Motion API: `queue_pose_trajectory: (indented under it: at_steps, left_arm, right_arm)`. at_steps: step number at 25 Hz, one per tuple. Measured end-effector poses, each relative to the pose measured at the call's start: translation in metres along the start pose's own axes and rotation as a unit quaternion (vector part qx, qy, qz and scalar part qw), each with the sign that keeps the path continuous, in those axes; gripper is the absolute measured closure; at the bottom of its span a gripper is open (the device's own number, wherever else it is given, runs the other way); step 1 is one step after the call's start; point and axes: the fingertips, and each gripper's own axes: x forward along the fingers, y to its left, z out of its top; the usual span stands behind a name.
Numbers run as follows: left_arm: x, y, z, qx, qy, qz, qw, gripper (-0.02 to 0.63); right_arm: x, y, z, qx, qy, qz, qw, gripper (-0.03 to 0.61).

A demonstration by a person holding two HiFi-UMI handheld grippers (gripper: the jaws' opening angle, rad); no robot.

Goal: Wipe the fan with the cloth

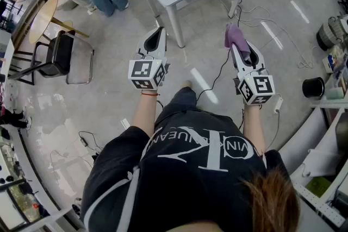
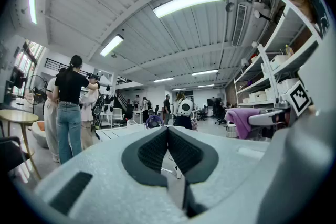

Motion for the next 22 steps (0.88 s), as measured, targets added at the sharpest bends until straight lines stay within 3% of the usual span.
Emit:
queue_pose_trajectory:
  at_steps: [10,22]
  left_arm:
    - [0.001,0.026,-0.017,-0.019,-0.005,0.014,0.9997,0.614]
    - [0.110,0.103,-0.041,-0.028,0.019,-0.041,0.9986,0.614]
  right_arm:
    - [0.010,0.001,-0.016,-0.004,0.010,-0.006,1.000,0.431]
    - [0.130,-0.025,-0.037,0.023,0.033,-0.042,0.998,0.431]
